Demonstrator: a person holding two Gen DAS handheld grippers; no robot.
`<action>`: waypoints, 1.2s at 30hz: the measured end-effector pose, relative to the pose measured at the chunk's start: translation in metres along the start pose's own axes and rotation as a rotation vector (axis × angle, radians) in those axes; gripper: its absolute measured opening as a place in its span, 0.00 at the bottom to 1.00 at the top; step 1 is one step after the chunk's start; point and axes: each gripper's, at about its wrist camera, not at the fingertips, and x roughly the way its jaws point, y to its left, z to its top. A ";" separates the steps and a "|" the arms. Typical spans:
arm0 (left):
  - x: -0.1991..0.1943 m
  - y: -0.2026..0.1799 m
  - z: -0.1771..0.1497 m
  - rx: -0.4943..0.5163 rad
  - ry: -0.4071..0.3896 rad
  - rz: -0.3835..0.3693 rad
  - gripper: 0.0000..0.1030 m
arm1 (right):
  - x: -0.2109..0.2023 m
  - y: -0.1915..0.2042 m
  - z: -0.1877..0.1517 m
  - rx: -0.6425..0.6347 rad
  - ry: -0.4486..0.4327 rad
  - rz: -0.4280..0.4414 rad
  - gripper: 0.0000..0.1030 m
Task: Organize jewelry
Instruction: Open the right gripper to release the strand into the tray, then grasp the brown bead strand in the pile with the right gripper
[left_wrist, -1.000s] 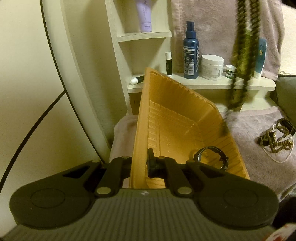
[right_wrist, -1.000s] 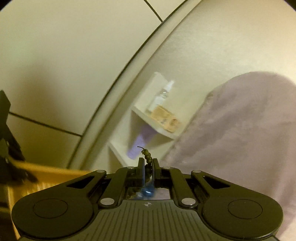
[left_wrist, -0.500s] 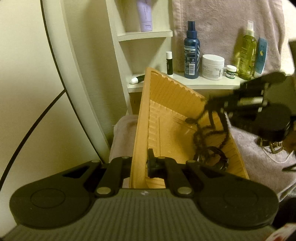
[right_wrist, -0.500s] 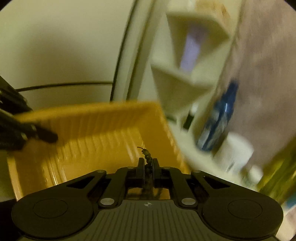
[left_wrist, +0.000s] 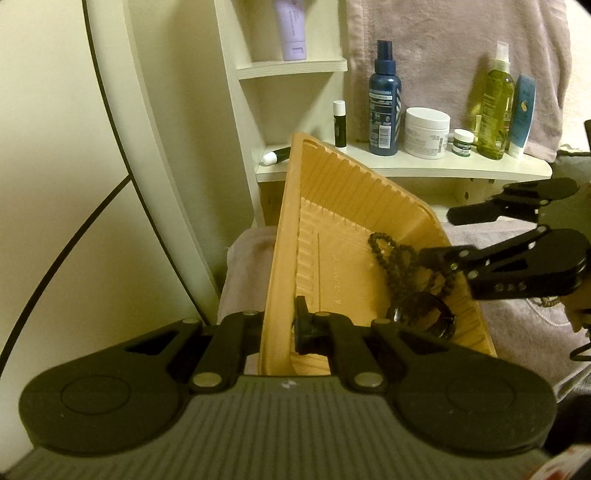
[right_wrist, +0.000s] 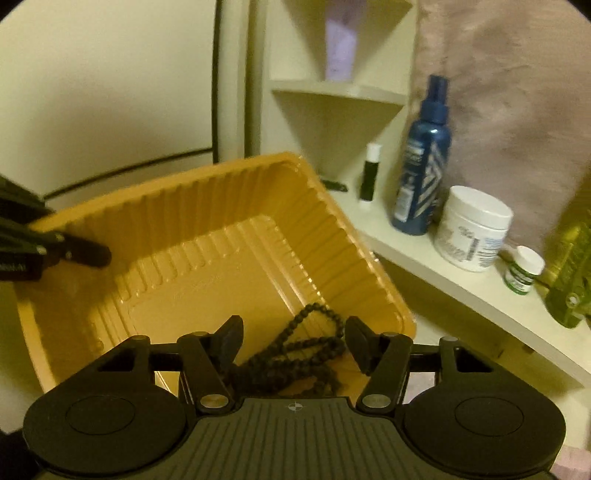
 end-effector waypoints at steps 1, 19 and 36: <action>0.000 -0.001 0.000 0.002 0.000 0.001 0.06 | -0.005 -0.001 0.000 0.000 -0.008 -0.004 0.59; 0.000 -0.003 0.001 0.013 -0.005 0.007 0.06 | -0.125 -0.021 -0.096 0.165 -0.006 -0.428 0.59; -0.001 -0.004 0.002 0.020 -0.002 0.012 0.06 | -0.110 -0.024 -0.141 0.052 0.139 -0.486 0.40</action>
